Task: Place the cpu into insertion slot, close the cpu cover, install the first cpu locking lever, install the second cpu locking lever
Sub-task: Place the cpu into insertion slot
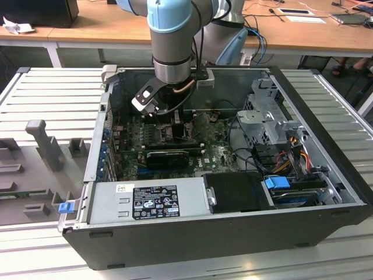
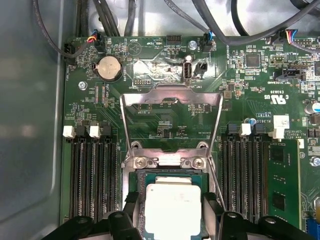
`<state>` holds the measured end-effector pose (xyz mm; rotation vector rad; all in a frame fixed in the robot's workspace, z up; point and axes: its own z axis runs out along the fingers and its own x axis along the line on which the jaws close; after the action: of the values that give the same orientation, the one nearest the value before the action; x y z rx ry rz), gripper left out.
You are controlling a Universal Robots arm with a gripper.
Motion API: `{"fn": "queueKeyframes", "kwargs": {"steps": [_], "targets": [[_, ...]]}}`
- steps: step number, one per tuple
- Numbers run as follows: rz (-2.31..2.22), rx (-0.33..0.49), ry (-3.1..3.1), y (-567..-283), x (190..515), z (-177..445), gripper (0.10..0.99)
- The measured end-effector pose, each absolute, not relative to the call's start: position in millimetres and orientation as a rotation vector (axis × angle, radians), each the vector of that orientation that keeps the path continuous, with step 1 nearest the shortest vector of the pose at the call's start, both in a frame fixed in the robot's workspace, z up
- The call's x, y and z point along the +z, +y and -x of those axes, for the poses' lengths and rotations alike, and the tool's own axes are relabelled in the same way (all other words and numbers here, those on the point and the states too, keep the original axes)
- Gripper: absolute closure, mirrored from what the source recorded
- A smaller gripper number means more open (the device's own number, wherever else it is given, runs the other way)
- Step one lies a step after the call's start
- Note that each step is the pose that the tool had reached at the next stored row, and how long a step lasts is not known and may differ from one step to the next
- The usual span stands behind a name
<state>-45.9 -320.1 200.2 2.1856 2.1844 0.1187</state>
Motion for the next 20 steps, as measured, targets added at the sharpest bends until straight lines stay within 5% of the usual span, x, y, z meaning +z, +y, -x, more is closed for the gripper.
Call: {"fn": "queueKeyframes", "kwargs": {"steps": [12, 14, 20], "targets": [[-2.180, 0.122, 2.193, -319.2, 199.7, 45.2, 0.475], [-2.179, 0.119, 2.193, -319.4, 199.8, 45.2, 0.553], [-2.175, 0.113, 2.191, -319.4, 199.7, 45.2, 0.561]]}}
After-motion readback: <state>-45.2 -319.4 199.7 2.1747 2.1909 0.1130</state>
